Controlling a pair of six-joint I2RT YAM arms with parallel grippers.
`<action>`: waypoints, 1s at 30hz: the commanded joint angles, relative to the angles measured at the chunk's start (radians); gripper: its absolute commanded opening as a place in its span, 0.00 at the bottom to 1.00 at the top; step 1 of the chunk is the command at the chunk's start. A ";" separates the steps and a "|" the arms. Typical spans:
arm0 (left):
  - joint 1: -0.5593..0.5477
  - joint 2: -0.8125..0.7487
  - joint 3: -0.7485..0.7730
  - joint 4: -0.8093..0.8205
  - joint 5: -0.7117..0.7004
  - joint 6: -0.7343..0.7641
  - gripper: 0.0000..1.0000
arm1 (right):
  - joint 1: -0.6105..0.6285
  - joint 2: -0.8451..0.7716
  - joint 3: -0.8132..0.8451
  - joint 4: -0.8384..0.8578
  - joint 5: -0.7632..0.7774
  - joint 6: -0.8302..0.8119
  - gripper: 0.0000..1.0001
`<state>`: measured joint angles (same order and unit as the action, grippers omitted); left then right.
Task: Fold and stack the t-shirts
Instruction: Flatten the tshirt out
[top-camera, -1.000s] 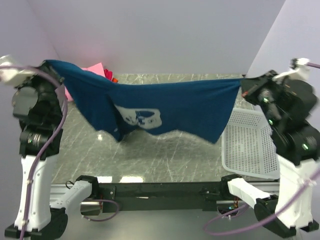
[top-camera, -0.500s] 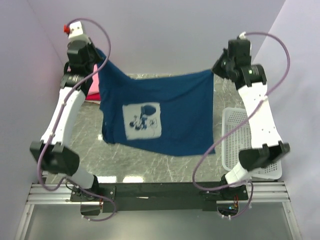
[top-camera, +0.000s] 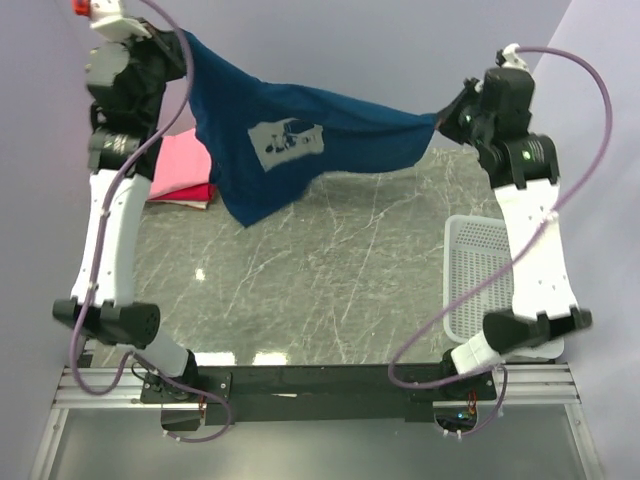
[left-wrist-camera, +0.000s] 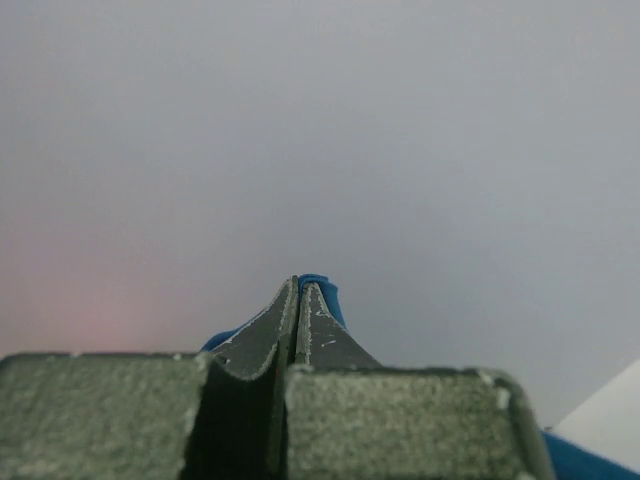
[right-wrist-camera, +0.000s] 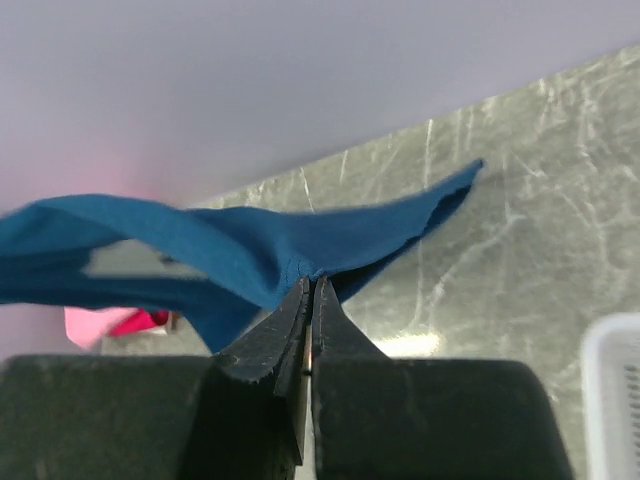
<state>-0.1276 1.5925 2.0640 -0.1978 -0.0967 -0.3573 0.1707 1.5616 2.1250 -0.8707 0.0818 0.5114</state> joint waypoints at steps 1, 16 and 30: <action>0.005 -0.170 0.012 0.051 0.060 -0.008 0.01 | 0.016 -0.199 -0.109 0.143 -0.011 -0.079 0.00; 0.003 -0.696 -0.162 -0.035 0.063 0.050 0.01 | 0.030 -0.699 -0.289 0.148 -0.059 -0.166 0.00; 0.003 -0.452 -0.263 0.116 0.248 -0.022 0.01 | 0.030 -0.621 -0.506 0.318 0.094 -0.135 0.00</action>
<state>-0.1276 0.9794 1.8633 -0.1230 0.0753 -0.3546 0.1986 0.8532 1.6913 -0.6628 0.0998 0.3805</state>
